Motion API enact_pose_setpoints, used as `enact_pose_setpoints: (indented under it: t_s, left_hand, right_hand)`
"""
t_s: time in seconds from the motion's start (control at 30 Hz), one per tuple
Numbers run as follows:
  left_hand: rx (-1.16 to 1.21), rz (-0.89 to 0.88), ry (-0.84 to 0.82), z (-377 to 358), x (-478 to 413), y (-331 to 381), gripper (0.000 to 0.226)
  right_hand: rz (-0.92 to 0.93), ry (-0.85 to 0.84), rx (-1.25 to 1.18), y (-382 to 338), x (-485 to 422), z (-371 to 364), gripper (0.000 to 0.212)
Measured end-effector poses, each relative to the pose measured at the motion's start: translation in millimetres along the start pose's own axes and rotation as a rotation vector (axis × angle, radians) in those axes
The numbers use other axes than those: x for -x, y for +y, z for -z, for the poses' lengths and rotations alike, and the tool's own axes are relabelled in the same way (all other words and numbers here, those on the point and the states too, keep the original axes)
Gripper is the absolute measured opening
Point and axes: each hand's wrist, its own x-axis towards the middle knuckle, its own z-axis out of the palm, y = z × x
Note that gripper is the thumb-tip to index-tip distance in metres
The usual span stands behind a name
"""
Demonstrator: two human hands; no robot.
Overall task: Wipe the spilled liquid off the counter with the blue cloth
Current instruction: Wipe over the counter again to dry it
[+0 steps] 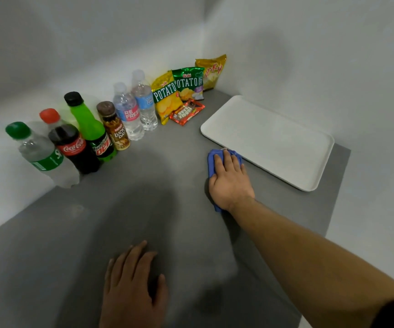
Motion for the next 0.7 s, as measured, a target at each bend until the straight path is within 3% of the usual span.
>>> enact_pose_setpoints:
  t_s: [0.23,0.4,0.7]
  left_hand:
    - [0.136,-0.008,0.034,8.0,-20.1,-10.1,0.048]
    - [0.085,-0.031,0.115,12.8,-39.9,-42.0,0.045]
    - [0.022,0.260,0.169,32.8,-52.1,-111.7,0.061]
  right_hand:
    - [0.127,-0.025,0.014,-40.3,-60.9,-2.3,0.069]
    - [0.188,-0.049,0.026,-66.0,-96.0,2.0,0.069]
    - [0.219,-0.041,0.055,-84.8,-117.7,3.9,0.067]
